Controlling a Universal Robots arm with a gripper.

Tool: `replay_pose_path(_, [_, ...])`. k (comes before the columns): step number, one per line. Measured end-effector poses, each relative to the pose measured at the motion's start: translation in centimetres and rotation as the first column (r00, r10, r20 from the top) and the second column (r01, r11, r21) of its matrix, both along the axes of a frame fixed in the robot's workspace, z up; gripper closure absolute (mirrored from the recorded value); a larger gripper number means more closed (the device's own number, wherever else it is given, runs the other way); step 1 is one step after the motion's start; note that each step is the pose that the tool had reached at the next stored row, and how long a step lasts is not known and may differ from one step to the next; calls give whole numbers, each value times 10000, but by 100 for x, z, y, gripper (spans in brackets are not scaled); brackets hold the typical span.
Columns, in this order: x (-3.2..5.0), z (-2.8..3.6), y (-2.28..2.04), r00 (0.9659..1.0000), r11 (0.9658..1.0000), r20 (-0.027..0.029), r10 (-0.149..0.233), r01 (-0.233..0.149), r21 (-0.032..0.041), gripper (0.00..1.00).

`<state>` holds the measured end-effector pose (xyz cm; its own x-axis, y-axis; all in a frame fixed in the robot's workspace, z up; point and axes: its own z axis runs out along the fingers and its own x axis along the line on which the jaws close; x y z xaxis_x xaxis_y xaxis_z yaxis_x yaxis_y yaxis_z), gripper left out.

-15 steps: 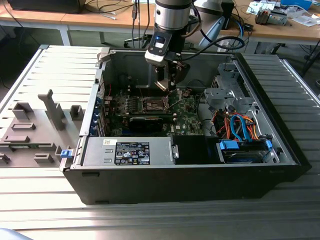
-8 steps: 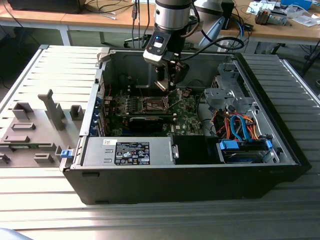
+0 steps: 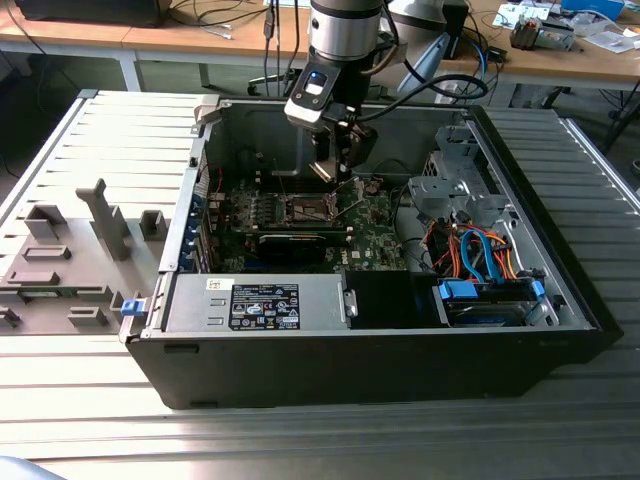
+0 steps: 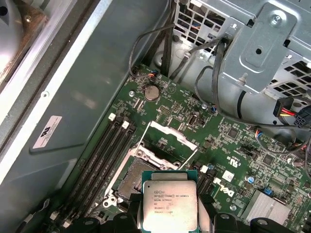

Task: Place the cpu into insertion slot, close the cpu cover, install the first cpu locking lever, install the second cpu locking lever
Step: 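Place the cpu into insertion slot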

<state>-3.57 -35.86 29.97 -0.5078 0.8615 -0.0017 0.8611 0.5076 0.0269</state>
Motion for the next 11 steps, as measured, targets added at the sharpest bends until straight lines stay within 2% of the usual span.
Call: replay_pose_path(11, [0,0,0,9994,9994,0,-350,350,-2,46])
